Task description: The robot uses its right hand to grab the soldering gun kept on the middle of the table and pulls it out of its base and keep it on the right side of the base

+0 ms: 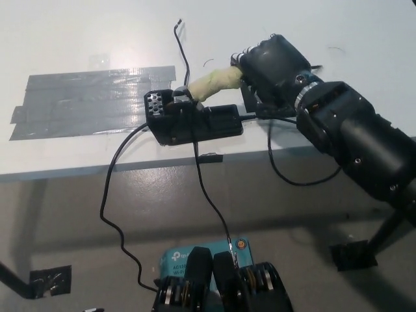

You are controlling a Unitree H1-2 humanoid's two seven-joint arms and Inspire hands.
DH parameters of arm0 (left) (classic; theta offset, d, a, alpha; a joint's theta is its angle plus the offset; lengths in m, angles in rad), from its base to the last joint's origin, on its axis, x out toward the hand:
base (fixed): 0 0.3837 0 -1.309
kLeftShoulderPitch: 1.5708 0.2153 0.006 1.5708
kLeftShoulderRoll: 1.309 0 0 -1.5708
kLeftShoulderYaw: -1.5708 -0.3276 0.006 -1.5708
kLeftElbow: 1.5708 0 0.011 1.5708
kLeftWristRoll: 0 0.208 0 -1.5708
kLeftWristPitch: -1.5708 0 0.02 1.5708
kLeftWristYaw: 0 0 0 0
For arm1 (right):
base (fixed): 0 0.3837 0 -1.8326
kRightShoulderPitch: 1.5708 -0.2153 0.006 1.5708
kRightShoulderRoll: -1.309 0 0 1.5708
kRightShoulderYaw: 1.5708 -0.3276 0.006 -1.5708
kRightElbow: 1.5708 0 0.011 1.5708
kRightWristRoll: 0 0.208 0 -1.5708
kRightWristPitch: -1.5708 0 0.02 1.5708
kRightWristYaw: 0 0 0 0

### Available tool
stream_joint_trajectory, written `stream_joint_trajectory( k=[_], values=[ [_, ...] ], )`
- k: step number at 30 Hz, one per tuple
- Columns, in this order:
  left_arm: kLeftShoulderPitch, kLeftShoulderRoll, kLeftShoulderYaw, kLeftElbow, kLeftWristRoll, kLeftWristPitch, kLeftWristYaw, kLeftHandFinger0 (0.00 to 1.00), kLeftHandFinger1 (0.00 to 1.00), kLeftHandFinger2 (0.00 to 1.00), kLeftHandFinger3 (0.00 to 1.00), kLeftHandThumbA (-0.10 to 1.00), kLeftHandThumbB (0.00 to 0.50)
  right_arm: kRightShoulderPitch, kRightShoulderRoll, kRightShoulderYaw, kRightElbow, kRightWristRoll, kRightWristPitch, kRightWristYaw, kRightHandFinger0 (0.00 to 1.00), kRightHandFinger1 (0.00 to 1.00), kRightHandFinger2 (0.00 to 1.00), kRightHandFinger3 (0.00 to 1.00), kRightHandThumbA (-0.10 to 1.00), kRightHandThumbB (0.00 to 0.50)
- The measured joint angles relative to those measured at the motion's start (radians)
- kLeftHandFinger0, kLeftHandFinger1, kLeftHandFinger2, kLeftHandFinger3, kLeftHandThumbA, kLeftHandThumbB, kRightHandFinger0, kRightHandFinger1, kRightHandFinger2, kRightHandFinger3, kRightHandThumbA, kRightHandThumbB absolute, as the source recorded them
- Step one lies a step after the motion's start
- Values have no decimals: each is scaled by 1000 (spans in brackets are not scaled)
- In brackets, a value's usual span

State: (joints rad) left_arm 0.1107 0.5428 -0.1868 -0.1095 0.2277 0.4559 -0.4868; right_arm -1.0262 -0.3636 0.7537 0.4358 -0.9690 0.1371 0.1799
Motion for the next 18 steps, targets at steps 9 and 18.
stream_joint_trajectory(
  k=[9, 18],
  values=[
    [-11, -1, 0, 2, 1, 0, -3, 1000, 1000, 1000, 1000, 558, 141, 27, -3, -2, 51, -29, -55, -181, 0, 0, 356, 232, -100, 230],
    [-16, 0, 9, 1, 17, 1, -15, 1000, 1000, 1000, 1000, 575, 136, 29, -89, -44, 90, -63, -131, -315, 0, 2, 422, 377, -72, 210]
  ],
)
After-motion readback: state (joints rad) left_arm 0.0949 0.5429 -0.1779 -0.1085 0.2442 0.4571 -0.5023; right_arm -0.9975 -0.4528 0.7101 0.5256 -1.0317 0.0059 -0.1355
